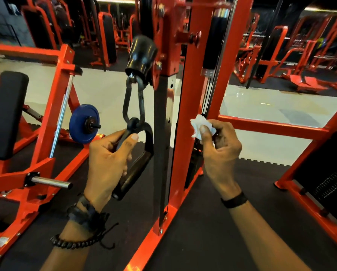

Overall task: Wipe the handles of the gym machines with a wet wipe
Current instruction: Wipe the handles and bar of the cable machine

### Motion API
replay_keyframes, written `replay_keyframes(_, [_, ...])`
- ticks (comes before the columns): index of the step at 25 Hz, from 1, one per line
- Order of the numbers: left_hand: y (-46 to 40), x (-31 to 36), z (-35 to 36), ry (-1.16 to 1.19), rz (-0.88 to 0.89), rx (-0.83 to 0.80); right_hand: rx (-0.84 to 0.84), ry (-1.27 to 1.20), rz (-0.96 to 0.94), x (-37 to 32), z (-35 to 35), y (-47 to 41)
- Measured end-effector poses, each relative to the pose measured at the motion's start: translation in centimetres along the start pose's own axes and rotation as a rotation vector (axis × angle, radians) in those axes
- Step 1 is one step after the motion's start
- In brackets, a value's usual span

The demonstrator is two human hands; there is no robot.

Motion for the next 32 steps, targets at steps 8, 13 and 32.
replay_keyframes(8, [3.1, 6.0, 0.7, -0.155, 0.364, 0.674, -0.028, -0.065, -0.145, 0.6, -3.5, -7.2])
replay_keyframes(13, [5.4, 9.5, 6.9, -0.155, 0.69, 0.677, -0.084, -0.051, -0.188, 2.3, -4.6, -10.0])
replay_keyframes(32, [-10.5, 12.9, 17.8, -0.09, 0.577, 0.439, 0.018, -0.208, -0.697, 6.4, 1.9, -25.7])
Point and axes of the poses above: each hand's wrist, its own y-axis away from the middle knuckle, its own z-axis out of the palm, x = y × z, the point moved 8 cm from there along -y, towards the middle knuckle, and after that the axes turned 14 degrees about -z, right-handed, at the moved point
